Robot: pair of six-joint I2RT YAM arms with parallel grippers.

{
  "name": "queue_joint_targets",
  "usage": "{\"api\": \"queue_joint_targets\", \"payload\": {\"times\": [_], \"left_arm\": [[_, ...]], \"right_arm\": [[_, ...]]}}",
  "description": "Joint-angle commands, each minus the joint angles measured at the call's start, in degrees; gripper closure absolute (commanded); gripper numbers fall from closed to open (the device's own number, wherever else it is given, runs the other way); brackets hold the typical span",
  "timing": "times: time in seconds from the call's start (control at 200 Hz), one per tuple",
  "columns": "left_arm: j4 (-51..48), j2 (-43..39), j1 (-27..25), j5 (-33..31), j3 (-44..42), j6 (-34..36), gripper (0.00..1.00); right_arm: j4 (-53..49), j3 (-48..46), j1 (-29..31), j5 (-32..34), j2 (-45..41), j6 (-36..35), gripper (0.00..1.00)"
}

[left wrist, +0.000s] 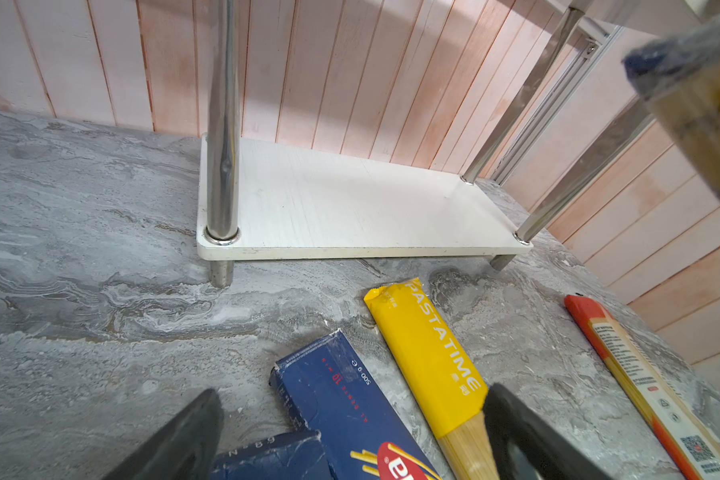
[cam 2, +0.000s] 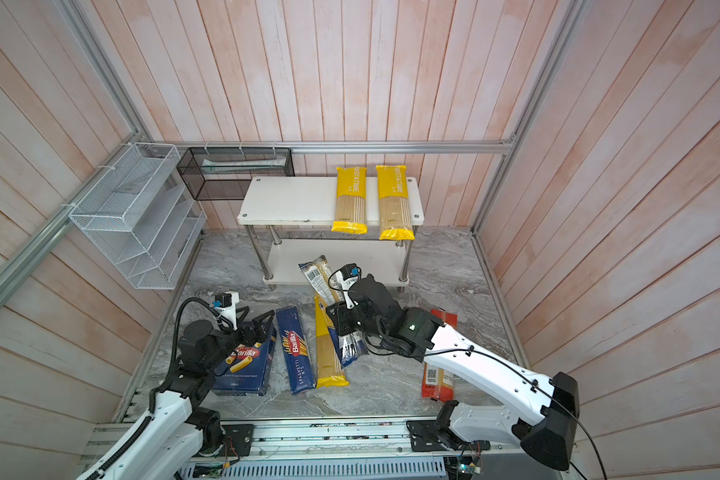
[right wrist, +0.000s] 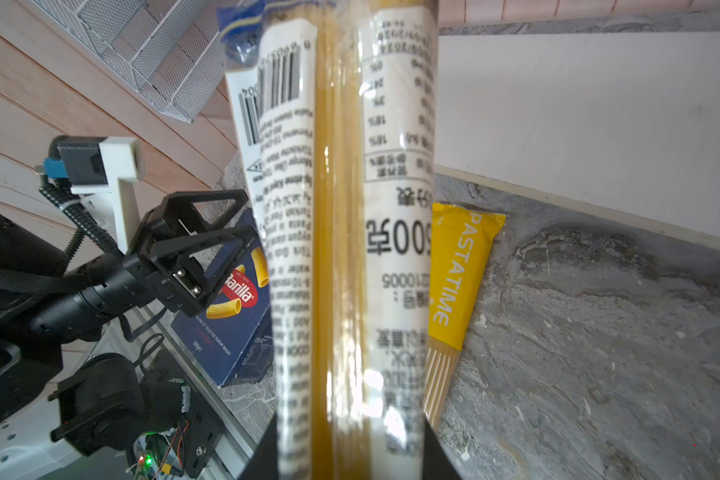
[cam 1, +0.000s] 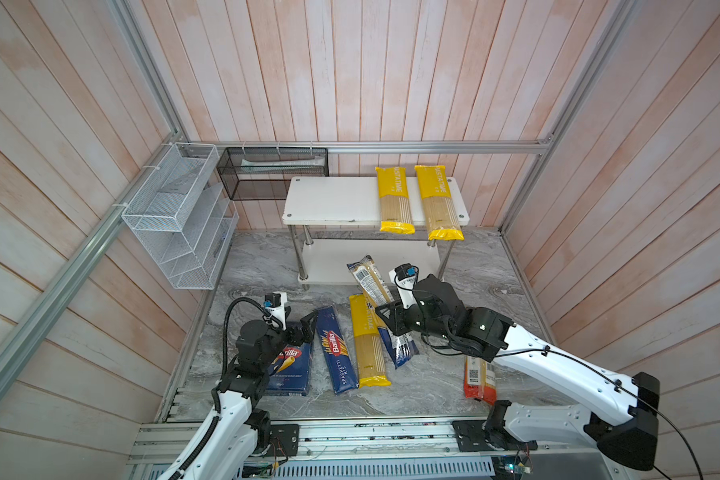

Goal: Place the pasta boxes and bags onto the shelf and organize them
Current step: 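Carry the upright spaghetti pack with the right gripper toward the top shelf, then lower the spaghetti pack onto the top shelf beside the yellow bags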

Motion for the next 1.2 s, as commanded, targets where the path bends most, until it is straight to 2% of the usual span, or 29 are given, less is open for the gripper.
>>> {"api": "queue_joint_targets", "payload": {"times": [0.0, 0.285, 0.865, 1.195], "left_arm": [[-0.3, 0.1, 0.4, 0.0, -0.1, 1.0, 0.0], [-0.1, 1.0, 0.4, 0.6, 0.3, 1.3, 0.0], [0.1, -0.7, 0.4, 1.4, -0.5, 1.5, 0.0], [0.4, 1.1, 0.3, 2.3, 0.3, 2.0, 0.0]], "right_arm": [[8.8, 6.7, 0.5, 0.4, 1.9, -1.8, 0.93], [7.9, 21.4, 0.5, 0.4, 11.8, -4.1, 0.93], [-0.2, 51.7, -1.2, 8.4, 30.5, -8.7, 0.94], [-3.3, 65.8, -4.1, 7.8, 38.9, -10.7, 0.94]]}}
